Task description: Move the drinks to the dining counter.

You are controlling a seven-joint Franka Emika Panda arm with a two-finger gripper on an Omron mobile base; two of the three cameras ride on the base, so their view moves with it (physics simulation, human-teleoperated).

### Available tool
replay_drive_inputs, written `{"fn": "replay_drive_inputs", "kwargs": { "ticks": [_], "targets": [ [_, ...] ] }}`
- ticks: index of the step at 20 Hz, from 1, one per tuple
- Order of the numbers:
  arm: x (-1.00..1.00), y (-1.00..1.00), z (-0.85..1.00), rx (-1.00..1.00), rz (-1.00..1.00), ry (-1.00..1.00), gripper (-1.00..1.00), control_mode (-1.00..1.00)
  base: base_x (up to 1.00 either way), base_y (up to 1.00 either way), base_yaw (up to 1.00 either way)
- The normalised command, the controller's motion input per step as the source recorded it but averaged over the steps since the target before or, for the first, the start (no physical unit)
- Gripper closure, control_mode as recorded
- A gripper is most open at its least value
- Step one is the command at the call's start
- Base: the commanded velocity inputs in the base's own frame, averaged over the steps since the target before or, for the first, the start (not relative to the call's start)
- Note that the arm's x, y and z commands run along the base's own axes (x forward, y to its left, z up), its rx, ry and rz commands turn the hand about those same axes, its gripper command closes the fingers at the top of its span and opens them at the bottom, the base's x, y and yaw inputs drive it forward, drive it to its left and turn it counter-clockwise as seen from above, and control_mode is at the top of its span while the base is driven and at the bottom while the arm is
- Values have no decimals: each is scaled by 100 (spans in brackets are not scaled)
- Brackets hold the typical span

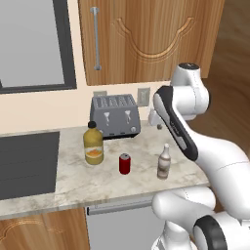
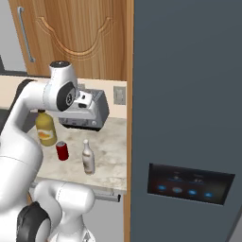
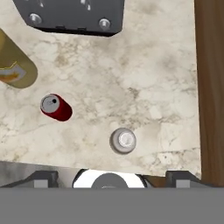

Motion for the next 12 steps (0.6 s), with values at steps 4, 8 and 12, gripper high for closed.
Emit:
{"fn": "replay_drive_inputs", "kwargs": {
  "ticks": [4, 8, 12],
  "targets": [
    [-20, 0, -46, 0, 0, 10, -100, -100, 0, 0, 0],
    [-17, -1, -53, 0, 0, 14, -100, -100, 0, 0, 0],
    [-23, -12, -53, 3, 0, 12, -100, -100, 0, 0, 0]
  ]
}}
